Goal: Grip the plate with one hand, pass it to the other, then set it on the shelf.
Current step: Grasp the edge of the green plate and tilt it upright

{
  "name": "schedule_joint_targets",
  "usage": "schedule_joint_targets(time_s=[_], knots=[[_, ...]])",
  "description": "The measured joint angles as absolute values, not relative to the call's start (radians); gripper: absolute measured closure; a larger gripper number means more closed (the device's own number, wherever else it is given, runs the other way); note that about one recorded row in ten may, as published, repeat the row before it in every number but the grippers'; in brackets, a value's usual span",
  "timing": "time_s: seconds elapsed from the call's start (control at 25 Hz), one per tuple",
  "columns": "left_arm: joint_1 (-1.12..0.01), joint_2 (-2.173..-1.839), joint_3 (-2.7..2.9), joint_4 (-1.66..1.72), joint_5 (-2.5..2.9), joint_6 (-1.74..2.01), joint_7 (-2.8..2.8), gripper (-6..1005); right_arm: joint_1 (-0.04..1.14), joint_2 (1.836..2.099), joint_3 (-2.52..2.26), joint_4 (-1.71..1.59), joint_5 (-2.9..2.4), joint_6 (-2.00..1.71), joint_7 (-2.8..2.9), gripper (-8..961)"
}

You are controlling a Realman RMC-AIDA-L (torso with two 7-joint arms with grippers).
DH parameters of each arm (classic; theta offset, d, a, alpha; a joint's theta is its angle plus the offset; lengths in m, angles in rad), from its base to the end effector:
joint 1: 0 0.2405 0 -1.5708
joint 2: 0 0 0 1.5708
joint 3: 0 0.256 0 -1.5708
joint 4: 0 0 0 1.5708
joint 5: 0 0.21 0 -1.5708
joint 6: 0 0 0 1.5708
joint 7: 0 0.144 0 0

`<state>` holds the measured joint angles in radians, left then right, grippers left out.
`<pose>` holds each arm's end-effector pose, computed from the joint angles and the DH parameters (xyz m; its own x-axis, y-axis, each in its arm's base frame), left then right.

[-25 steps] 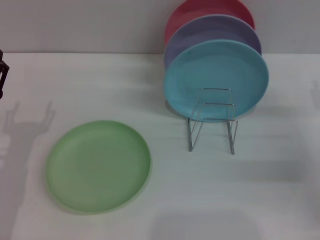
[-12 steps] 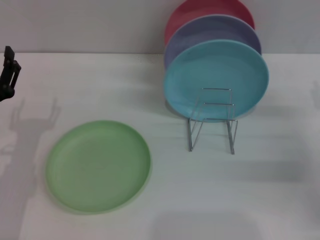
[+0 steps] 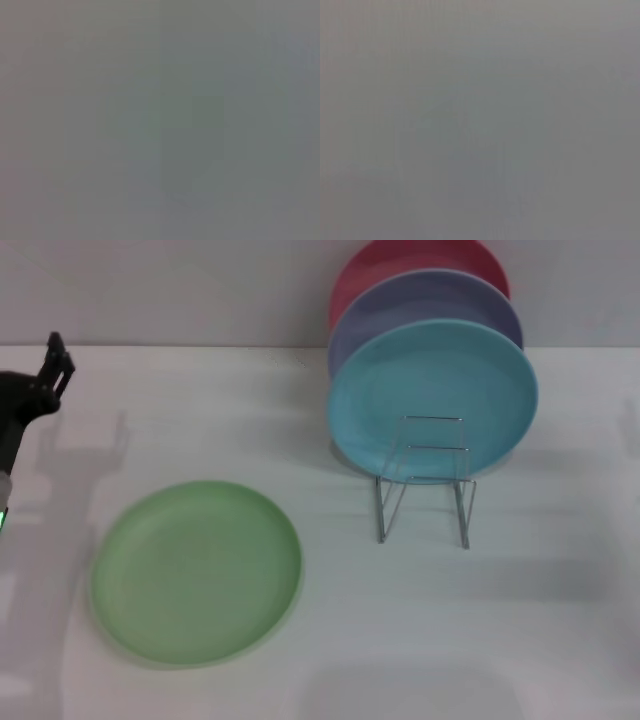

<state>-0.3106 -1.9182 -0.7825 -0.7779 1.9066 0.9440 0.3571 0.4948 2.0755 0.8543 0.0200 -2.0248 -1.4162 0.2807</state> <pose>-0.2899 0.3484 0.0081 0.7253 -0.0569 0.6861 0.6864 -0.0163 -0.7270 0.3335 0.3328 0.0509 0.5966 0.3060 -0.7419 -0.7868 0.0408 -0.6159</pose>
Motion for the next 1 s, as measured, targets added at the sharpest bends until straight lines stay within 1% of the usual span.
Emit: schedule_joint_targets(time_s=[0.04, 0.08, 0.16, 0.2, 0.36, 0.4, 0.72, 0.92, 1.0], knots=[[-0.274, -1.905, -0.844, -0.879, 1.926, 0.842, 0.431, 172, 0.496, 2.075, 0.854, 0.02, -2.025, -1.416, 0.281, 259], [-0.249, -1.902, -0.892, -0.942, 1.942, 0.771, 0.478, 172, 0.497, 2.075, 0.854, 0.02, -2.025, -1.416, 0.281, 259], [-0.194, -1.915, -0.999, -1.052, 1.978, 0.62, 0.567, 172, 0.499, 2.075, 0.854, 0.02, -2.025, -1.416, 0.281, 259], [-0.163, -1.93, -1.058, -1.114, 2.002, 0.536, 0.616, 172, 0.5, 2.075, 0.854, 0.02, -2.025, -1.416, 0.281, 259], [-0.066, -2.048, -1.318, -1.306, 2.082, 0.174, 0.791, 172, 0.508, 2.074, 0.854, 0.02, -2.025, -1.407, 0.281, 259], [-0.055, -2.059, -1.348, -1.334, 2.087, 0.124, 0.811, 172, 0.511, 2.074, 0.854, 0.019, -2.025, -1.4, 0.281, 259], [-0.013, -2.062, -1.561, -1.54, 2.068, -0.425, 0.709, 173, 0.523, 2.074, 0.854, 0.023, -2.025, -1.391, 0.281, 259], [-0.066, -2.059, -1.752, -1.617, 2.205, -0.879, 0.414, 173, 0.532, 2.071, 0.856, 0.02, -2.025, -1.391, 0.281, 258], [-0.092, -2.059, -1.784, -1.642, 2.282, -1.008, 0.324, 173, 0.537, 2.069, 0.86, 0.017, -2.025, -1.391, 0.281, 258]])
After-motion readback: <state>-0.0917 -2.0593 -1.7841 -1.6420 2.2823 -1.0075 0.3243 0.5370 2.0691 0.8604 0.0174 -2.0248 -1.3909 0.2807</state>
